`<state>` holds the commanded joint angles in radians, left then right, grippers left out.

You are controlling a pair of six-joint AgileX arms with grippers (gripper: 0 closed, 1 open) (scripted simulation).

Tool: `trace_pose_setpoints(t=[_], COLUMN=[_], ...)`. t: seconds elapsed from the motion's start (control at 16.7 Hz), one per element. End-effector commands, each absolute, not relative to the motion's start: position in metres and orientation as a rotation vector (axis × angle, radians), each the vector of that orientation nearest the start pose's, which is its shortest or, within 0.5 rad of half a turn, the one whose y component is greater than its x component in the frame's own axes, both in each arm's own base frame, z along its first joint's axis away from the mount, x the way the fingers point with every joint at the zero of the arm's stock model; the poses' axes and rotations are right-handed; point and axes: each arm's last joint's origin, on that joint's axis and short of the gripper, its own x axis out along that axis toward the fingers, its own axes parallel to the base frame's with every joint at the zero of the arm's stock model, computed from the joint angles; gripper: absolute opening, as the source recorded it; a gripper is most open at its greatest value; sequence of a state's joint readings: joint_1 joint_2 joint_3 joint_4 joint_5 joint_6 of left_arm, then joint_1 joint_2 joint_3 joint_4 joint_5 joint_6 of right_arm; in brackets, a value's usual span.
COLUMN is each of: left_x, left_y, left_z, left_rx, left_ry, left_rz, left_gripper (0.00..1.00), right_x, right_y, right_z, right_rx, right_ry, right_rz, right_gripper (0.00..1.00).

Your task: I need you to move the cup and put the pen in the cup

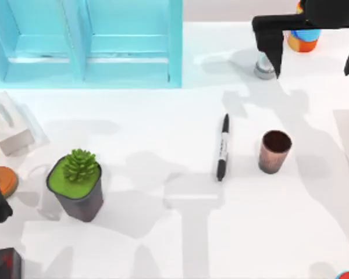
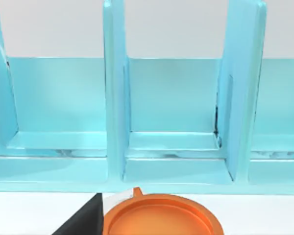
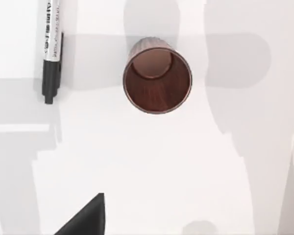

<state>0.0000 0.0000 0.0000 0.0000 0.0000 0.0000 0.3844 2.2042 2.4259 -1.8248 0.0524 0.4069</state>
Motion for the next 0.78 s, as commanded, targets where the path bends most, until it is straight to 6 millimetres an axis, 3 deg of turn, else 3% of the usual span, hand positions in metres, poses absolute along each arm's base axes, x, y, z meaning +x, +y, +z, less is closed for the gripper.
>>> trace_pose_setpoints(t=[0.3, 0.48, 0.6, 0.78], left_x=[0.106, 0.106, 0.106, 0.106], left_y=[-0.001, -0.001, -0.001, -0.001], left_z=[0.16, 0.16, 0.16, 0.16], left_rx=[0.0, 0.0, 0.0, 0.0], left_ry=[0.0, 0.0, 0.0, 0.0], left_rz=[0.0, 0.0, 0.0, 0.0], left_gripper=[1.0, 1.0, 1.0, 1.0], right_x=[0.377, 0.385, 0.395, 0.408], right_y=[0.16, 0.177, 0.199, 0.242], right_z=[0.328, 0.315, 0.293, 0.235], right_rx=[-0.029, -0.017, -0.011, -0.024], right_ry=[1.556, 1.557, 1.566, 1.6], right_rz=[-0.044, -0.077, -0.117, -0.197], right_gripper=[1.0, 1.0, 1.0, 1.0])
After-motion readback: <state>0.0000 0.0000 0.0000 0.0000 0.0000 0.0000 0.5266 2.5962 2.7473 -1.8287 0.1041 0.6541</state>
